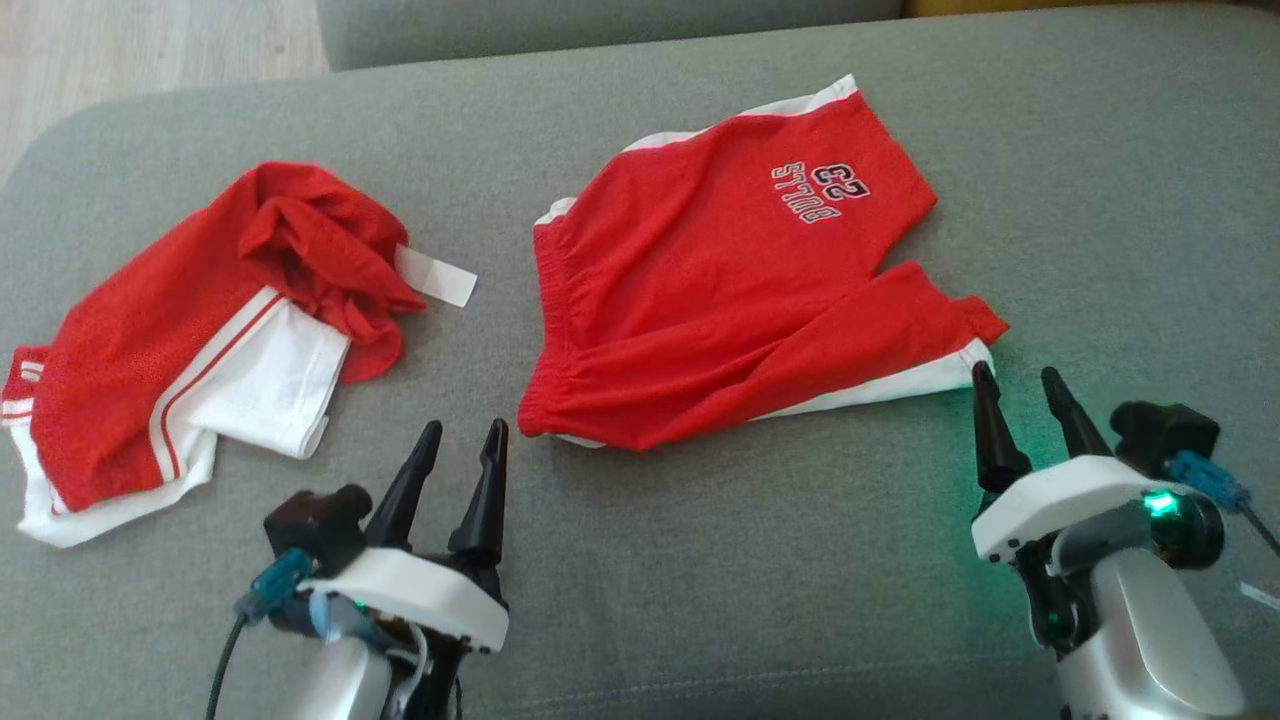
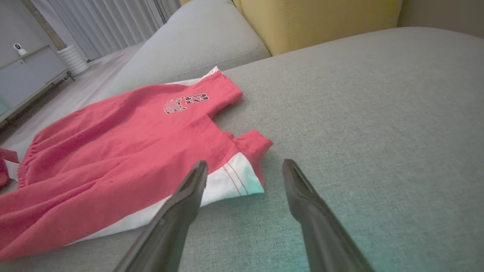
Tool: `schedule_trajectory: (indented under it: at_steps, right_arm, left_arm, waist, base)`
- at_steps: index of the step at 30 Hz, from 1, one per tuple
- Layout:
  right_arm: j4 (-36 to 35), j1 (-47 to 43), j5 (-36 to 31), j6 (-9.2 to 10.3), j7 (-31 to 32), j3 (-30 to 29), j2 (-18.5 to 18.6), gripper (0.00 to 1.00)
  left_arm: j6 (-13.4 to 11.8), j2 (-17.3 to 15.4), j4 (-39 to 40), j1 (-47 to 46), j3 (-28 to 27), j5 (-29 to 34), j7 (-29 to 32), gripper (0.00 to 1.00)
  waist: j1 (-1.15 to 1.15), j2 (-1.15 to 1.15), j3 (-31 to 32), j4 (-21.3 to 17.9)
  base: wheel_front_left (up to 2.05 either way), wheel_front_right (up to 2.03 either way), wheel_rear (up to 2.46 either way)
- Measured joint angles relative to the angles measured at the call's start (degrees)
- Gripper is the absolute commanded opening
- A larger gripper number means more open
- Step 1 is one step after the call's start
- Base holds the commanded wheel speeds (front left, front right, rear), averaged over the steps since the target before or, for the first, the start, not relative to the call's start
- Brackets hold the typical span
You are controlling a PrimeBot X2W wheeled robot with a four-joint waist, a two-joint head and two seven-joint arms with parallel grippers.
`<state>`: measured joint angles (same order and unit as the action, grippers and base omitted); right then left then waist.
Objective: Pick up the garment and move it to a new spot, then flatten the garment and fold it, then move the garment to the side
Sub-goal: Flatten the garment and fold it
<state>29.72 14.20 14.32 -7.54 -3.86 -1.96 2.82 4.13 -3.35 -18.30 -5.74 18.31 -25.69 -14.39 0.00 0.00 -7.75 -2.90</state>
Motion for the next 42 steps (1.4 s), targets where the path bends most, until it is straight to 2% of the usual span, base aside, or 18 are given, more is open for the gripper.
schedule_trajectory:
  at_steps: [6,19,20,21,22,23,25,36,42]
  right_arm:
    - [4.7,2.5,-0.3,0.00,1.4,0.2,0.2,1.00]
    - [9.7,5.5,0.3,0.01,0.8,1.9,1.2,1.00]
    - [10.0,5.5,0.3,0.01,0.7,2.0,1.3,0.93]
    - [10.2,5.5,0.3,0.00,0.6,2.1,1.3,0.77]
    - [10.3,5.5,0.4,0.01,0.5,2.2,1.3,0.36]
    - [10.6,5.6,0.6,0.01,0.3,2.3,1.3,0.20]
    - [11.1,5.9,0.9,0.01,0.2,2.6,1.4,0.00]
    - [11.7,6.2,1.3,0.00,-1.0,3.7,1.7,0.00]
    - [9.8,4.2,2.5,0.01,-0.9,3.2,1.8,0.00]
  left_arm:
    - [0.5,0.1,-0.5,-1.6,-0.1,0.4,0.0,1.00]
    - [1.0,0.3,-1.0,-1.7,-0.2,1.3,0.0,1.00]
    - [1.0,0.3,-1.1,-1.7,-0.2,1.4,0.0,1.00]
    - [1.3,0.3,-1.3,-1.8,-0.2,1.4,0.0,1.00]
    - [1.4,0.3,-1.4,-1.9,-0.2,1.4,0.0,1.00]
    - [1.4,0.3,-1.5,-1.9,-0.2,1.4,0.0,1.00]
    - [1.4,0.3,-1.7,-1.9,-0.2,1.4,0.0,1.00]
    - [1.4,0.4,-2.4,-2.0,-0.3,1.4,0.0,1.00]
    - [0.9,0.4,-2.5,-1.8,-0.2,1.3,0.0,1.00]
  waist:
    - [0.00,0.00,-1.3,0.8]
    - [0.00,0.00,-2.7,1.4]
    - [0.00,0.00,-2.7,1.5]
    - [0.00,0.00,-2.8,1.4]
    - [0.00,0.00,-2.8,1.4]
    - [0.00,0.00,-2.8,1.5]
    - [0.00,0.00,-2.8,1.5]
    - [0.00,0.00,-1.1,0.9]
    - [0.00,0.00,0.2,0.2]
  base:
    - [0.00,0.00,0.00]
    - [0.00,0.00,0.00]
    - [0.00,0.00,0.00]
    - [0.00,0.00,0.00]
    - [0.00,0.00,0.00]
    - [0.00,0.00,0.00]
    - [0.00,0.00,0.00]
    - [0.00,0.00,0.00]
    - [0.00,0.00,0.00]
